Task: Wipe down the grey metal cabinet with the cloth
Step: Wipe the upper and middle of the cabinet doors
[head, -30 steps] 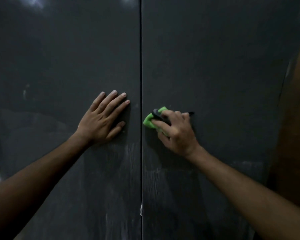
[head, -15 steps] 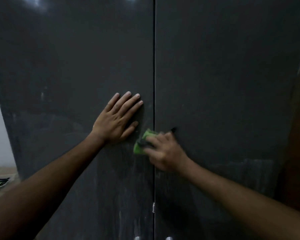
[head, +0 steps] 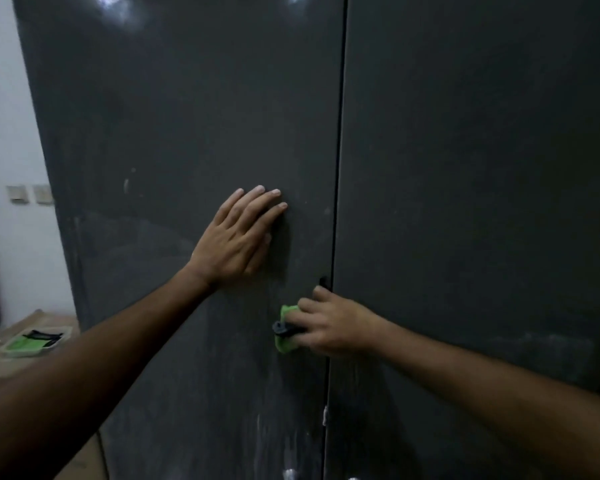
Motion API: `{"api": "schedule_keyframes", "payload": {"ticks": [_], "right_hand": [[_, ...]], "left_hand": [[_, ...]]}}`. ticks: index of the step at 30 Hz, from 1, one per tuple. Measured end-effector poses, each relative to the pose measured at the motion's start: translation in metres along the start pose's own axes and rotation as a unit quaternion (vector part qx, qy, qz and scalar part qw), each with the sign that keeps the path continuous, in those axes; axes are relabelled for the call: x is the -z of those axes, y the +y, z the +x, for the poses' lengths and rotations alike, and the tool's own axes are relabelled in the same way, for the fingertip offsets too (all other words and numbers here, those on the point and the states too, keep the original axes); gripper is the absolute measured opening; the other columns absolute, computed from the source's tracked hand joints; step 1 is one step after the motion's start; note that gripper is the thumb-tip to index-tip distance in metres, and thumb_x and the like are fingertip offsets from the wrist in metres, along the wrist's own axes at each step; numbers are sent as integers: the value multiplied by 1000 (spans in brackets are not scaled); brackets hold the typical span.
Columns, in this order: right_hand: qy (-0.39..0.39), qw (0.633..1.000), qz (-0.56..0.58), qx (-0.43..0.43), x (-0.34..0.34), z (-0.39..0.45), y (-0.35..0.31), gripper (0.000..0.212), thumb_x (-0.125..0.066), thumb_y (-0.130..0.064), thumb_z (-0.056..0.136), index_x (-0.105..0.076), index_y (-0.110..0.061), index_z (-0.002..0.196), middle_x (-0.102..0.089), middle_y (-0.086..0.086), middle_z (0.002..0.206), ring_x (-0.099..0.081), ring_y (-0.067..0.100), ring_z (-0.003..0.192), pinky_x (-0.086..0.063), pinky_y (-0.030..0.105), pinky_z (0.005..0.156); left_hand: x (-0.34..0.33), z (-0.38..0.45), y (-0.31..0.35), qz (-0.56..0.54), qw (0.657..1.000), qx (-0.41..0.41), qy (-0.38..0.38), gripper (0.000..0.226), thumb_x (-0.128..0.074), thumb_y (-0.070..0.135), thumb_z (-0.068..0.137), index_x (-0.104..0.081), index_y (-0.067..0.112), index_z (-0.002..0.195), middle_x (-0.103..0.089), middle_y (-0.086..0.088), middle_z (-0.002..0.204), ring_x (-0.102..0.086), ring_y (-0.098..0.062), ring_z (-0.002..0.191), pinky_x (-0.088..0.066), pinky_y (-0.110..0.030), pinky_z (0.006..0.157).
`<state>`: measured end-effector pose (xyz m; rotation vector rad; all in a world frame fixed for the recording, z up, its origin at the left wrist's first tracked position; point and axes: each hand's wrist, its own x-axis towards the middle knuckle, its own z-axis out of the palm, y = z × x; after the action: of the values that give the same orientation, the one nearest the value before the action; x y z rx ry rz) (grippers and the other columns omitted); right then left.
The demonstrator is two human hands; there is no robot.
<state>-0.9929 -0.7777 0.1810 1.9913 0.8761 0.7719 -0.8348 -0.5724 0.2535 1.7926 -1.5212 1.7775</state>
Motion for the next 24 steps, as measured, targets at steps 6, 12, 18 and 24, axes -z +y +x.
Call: {"api": "schedule_keyframes", "payload": {"ticks": [6,12,18,24], "right_hand": [[199,898,39,-392,2,37,18,30,-64,-22,90,-72,-25,119,-65,12,121,-59,32,89,-38,42,74],[0,1000,29,3,-10,40,-4,25,-63,-37,89,-70,-34,112,-65,2,128,-63,20,98,-40,38,84],[214,892,58,-394,-7,86,9,34,-65,-23,89,-70,-27,122,-64,12,122,-59,32,89,-38,41,75],[37,996,51,-55,-10,91,-8,20,-61,-29,92,-70,-28,110,-66,8,126,-62,24,94,-39,38,80]], "left_hand": [[13,-29,-24,22,998,45,-26,56,-44,31,107,-45,4,156,-40,-21,164,-32,-38,155,-24,-56,128],[25,-43,-54,41,998,31,-30,57,-45,33,107,-44,4,156,-40,-21,163,-32,-39,154,-26,-58,127],[24,-57,-86,38,999,-3,-31,58,-44,33,107,-41,7,159,-38,-18,166,-30,-37,156,-25,-55,128],[20,-62,-108,16,997,-62,-30,58,-42,33,110,-35,10,163,-28,-12,172,-22,-30,161,-20,-51,131]]}}
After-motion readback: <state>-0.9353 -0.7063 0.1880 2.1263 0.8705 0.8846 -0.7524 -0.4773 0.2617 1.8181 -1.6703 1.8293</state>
